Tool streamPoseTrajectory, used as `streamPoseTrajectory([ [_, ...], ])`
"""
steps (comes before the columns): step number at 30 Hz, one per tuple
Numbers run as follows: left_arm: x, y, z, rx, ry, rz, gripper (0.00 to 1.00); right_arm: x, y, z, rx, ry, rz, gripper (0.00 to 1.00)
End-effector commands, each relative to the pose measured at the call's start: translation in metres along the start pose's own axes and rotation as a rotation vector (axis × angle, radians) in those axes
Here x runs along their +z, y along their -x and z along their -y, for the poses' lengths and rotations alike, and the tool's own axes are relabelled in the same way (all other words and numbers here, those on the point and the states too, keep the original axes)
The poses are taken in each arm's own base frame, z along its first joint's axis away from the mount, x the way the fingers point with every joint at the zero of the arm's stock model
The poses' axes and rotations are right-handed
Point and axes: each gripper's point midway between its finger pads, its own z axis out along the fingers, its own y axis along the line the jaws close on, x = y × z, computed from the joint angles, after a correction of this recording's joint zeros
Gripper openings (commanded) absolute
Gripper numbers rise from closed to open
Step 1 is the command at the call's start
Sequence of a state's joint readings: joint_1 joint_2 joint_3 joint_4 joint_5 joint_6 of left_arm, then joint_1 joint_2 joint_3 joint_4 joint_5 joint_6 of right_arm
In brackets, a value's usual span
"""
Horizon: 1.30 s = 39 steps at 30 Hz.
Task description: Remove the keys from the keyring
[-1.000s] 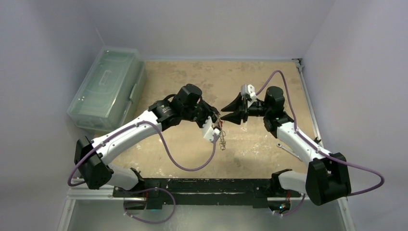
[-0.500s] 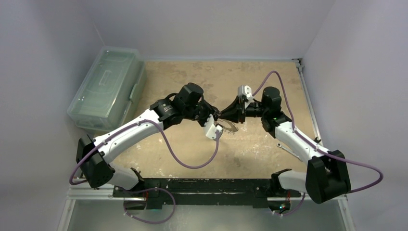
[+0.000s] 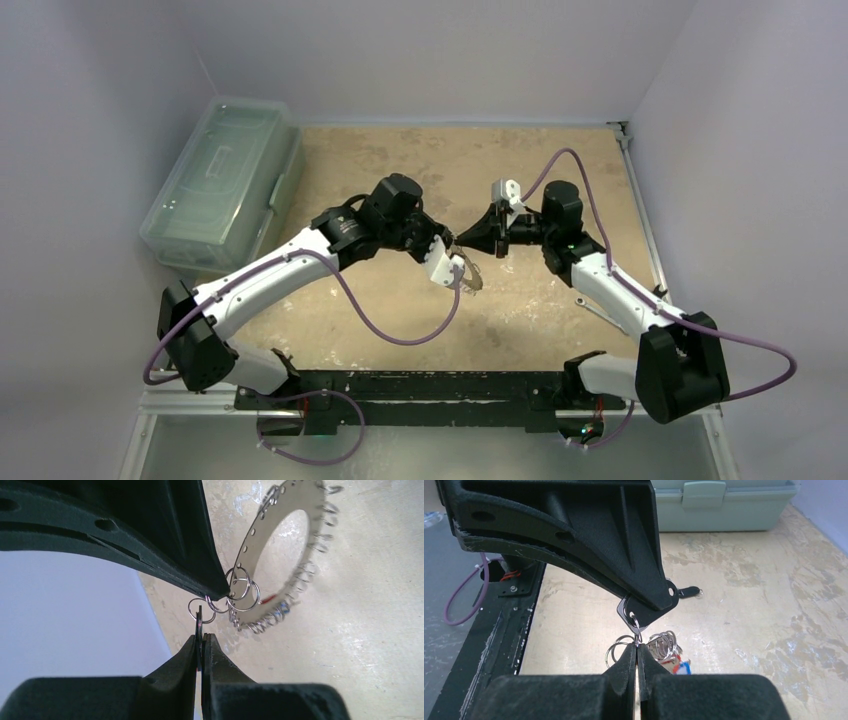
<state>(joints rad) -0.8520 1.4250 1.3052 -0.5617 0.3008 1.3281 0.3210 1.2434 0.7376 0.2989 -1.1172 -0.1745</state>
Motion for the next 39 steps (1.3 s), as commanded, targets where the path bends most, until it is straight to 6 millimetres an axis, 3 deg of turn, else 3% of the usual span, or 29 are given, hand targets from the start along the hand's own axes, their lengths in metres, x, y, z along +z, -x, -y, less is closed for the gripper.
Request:
streamPoseTrajectory([
  [1,-0.028,-0.002,-0.016,-0.052,0.099,-0.027,0.0,-0.002,0.016,0.003,-0.045,-0.015,0.01,0.0],
  [9,-0.019,-0.029,0.023,-0.132,0.019,-0.093,0.0,-0.003,0.027,-0.005,-0.049,0.021,0.033,0.0],
  [12,-0.017,-0.027,0.024,-0.137,0.016,-0.077,0.0,-0.003,0.028,-0.007,-0.048,0.032,0.042,0.0],
  [14,-0.018,-0.023,0.013,-0.145,0.044,-0.061,0.0,-0.002,0.025,-0.007,-0.05,0.032,0.041,0.02],
  [17,-0.024,-0.015,-0.009,-0.145,0.091,-0.042,0.0,-0.003,0.021,-0.005,-0.06,0.032,0.026,0.38],
  [20,-0.029,-0.008,-0.026,-0.114,0.118,-0.02,0.0,-0.003,0.022,-0.003,-0.058,0.026,0.023,0.46],
  [31,-0.03,0.006,-0.019,0.114,0.068,0.03,0.0,-0.003,0.032,0.007,-0.051,-0.022,0.019,0.42],
  [39,-0.029,0.016,-0.021,0.164,0.069,0.069,0.0,-0.003,0.035,0.0,-0.06,0.015,0.023,0.29],
])
